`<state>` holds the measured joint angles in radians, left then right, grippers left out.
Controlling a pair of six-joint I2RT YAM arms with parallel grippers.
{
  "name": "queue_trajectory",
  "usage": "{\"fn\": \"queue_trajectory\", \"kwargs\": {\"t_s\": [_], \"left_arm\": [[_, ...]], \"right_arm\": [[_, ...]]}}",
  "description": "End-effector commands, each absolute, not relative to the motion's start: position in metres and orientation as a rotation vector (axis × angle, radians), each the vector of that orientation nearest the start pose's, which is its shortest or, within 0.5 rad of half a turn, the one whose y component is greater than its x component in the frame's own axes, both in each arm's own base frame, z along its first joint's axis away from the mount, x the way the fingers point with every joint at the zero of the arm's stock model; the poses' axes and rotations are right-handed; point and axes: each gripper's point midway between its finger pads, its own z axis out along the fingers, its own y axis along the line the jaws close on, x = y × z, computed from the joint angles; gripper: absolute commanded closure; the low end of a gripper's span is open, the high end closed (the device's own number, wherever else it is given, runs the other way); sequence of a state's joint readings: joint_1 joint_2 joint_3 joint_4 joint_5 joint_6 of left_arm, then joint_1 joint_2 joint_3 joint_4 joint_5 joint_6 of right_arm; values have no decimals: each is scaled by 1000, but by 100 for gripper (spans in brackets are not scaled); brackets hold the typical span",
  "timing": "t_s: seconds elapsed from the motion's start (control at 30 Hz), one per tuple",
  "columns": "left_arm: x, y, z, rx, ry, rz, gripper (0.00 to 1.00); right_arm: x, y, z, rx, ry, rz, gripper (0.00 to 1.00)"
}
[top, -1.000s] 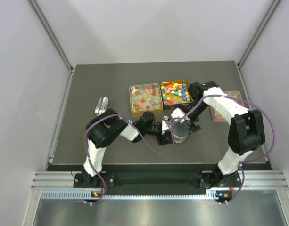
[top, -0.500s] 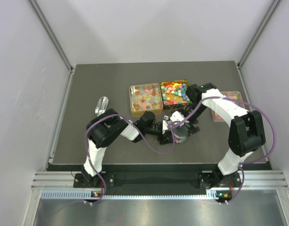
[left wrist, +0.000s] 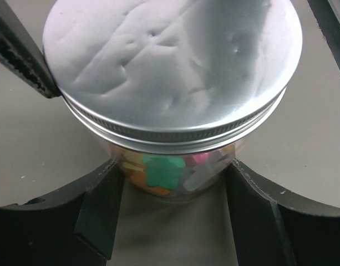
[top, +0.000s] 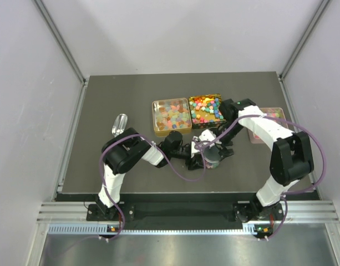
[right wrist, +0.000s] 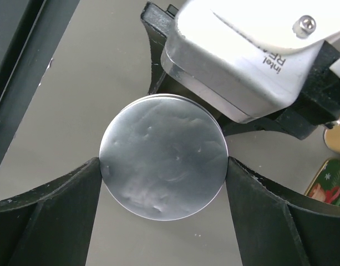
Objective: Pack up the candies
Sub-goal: Screw the bottle lid onto the packing bottle.
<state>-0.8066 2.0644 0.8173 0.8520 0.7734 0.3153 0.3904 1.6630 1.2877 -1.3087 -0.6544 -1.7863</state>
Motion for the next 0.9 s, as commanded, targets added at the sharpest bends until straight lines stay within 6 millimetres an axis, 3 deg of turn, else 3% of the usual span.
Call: {"fn": "queue_trajectory", "kwargs": {"t_s": [0.0, 0.17, 0.6, 0.87], "left_arm": [[207, -349, -83, 1583, 1776, -950, 100], [209, -348, -83, 1573, 1789, -940, 100], [209, -347, -84, 1576, 1796, -930, 100], [211, -346, -88, 1573, 1828, -916, 100]], "right_arm": [[199, 158, 95, -2320, 1532, 878, 25], [204, 158, 85, -2236, 1643, 815, 29], [194, 149, 63, -1970, 2063, 788, 31], [190, 148, 60, -1947, 2085, 778, 30]]}}
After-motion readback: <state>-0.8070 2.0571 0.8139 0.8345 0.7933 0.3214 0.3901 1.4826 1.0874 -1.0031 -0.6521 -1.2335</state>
